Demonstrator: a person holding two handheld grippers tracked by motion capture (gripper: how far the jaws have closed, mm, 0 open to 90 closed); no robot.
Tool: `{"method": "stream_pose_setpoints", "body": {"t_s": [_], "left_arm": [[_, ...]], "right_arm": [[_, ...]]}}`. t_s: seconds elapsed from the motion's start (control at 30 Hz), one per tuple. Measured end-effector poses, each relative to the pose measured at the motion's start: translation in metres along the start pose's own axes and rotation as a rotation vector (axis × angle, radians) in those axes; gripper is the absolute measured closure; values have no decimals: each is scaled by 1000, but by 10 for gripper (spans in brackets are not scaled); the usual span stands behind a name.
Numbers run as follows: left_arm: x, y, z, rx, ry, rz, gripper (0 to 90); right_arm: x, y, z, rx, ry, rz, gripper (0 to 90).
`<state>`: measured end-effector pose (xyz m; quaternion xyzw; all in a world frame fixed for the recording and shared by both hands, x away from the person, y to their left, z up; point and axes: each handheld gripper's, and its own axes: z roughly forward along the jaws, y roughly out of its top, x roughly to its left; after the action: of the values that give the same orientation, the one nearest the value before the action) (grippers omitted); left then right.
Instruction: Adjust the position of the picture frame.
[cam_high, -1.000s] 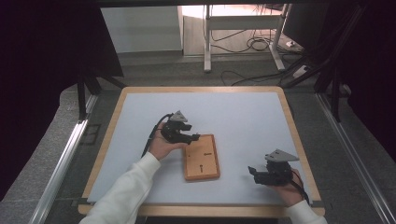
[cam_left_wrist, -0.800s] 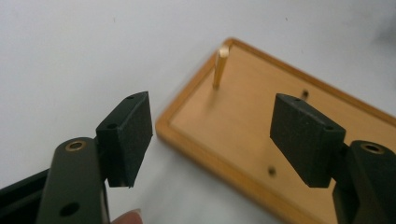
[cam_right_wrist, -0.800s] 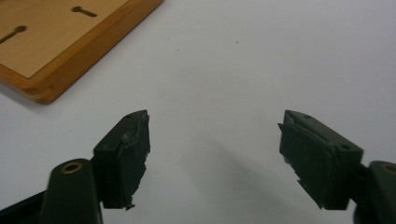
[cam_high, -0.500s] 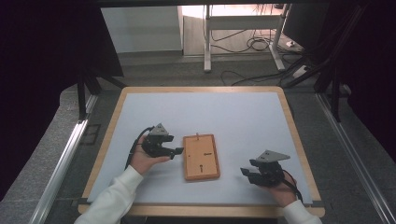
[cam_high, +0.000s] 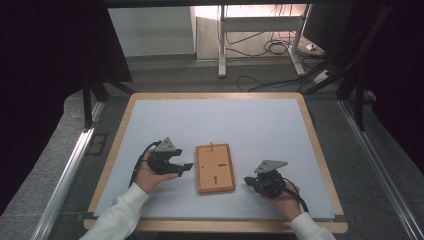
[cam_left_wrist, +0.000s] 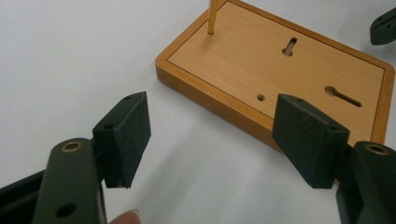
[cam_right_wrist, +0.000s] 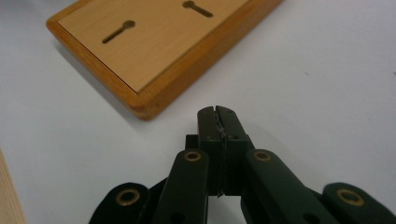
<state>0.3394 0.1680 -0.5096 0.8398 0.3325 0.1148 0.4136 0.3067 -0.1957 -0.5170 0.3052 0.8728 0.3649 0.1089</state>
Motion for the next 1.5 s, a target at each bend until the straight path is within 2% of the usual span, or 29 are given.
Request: {"method": "stream_pose_setpoints", "body": {"t_s": [0.2,0.43,0.53,0.8,0.97,1.13,1.23,1.5], "left_arm": [[-1,-4,0,7,0,3,285],[-1,-6,-1,10,3,1,285],[0,-7,-1,10,4,-4,285],[0,-8,0,19,-3,-4,283],[0,-8,1,22,-6,-3,282],[0,-8,1,23,-7,-3,282],[0,-8,1,21,-6,-3,282],[0,-8,0,21,-7,-2,282]], "right_arm": [[10,5,11,18,26,-34,900],[16,6,15,24,53,-54,900],[19,7,15,22,40,-80,900],[20,7,14,14,45,-65,900],[23,7,15,13,64,-59,900],[30,8,17,13,85,-74,900],[34,9,18,14,78,-86,900],[36,8,19,14,101,-88,900]]}}
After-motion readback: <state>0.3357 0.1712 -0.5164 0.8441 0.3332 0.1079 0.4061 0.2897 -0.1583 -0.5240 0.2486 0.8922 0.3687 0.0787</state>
